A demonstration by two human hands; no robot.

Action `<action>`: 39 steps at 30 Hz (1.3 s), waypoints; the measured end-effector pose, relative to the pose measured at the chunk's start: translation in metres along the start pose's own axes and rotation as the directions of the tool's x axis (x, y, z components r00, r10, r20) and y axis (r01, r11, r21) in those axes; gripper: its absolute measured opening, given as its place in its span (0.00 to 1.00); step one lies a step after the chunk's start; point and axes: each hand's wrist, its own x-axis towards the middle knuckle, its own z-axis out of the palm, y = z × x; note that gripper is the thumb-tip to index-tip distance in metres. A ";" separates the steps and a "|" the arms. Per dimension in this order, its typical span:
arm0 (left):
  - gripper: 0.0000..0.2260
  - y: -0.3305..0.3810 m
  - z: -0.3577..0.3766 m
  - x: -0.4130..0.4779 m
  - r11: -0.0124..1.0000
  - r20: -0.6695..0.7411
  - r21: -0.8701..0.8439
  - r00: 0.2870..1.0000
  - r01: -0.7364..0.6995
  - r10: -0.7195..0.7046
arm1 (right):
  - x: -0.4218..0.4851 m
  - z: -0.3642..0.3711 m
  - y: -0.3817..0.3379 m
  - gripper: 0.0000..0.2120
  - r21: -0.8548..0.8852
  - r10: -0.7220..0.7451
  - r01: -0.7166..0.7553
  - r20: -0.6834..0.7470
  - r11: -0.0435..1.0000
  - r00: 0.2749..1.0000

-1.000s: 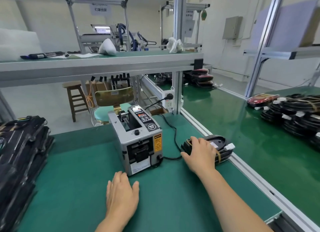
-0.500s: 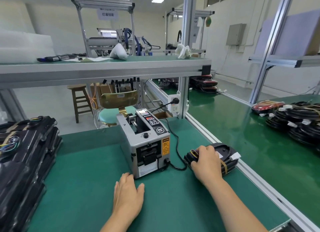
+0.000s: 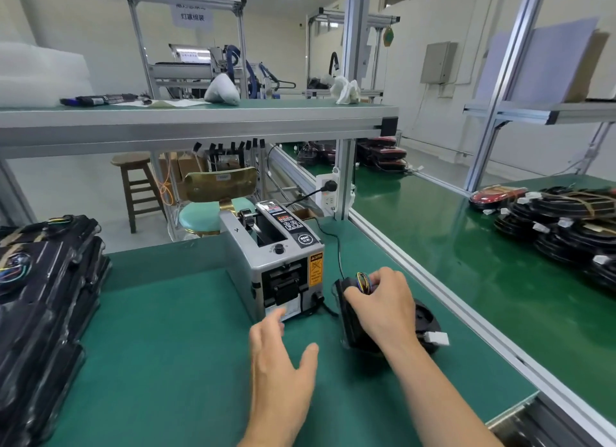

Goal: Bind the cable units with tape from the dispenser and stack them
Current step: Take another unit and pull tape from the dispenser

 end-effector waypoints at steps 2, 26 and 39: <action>0.34 0.017 0.002 -0.002 0.994 0.148 -0.098 0.987 -0.046 0.061 | -0.010 0.000 -0.013 0.11 0.101 0.014 -0.014 -0.003 0.995 1.000; 0.35 0.027 -0.133 0.049 0.895 0.243 0.206 0.907 -0.395 0.344 | -0.101 0.031 -0.088 0.18 0.783 0.005 -0.440 0.488 0.439 0.873; 0.19 0.024 -0.124 0.043 0.960 0.013 -0.274 0.998 -0.058 0.064 | -0.096 0.049 -0.083 0.21 0.736 -0.122 -0.218 0.378 0.641 0.918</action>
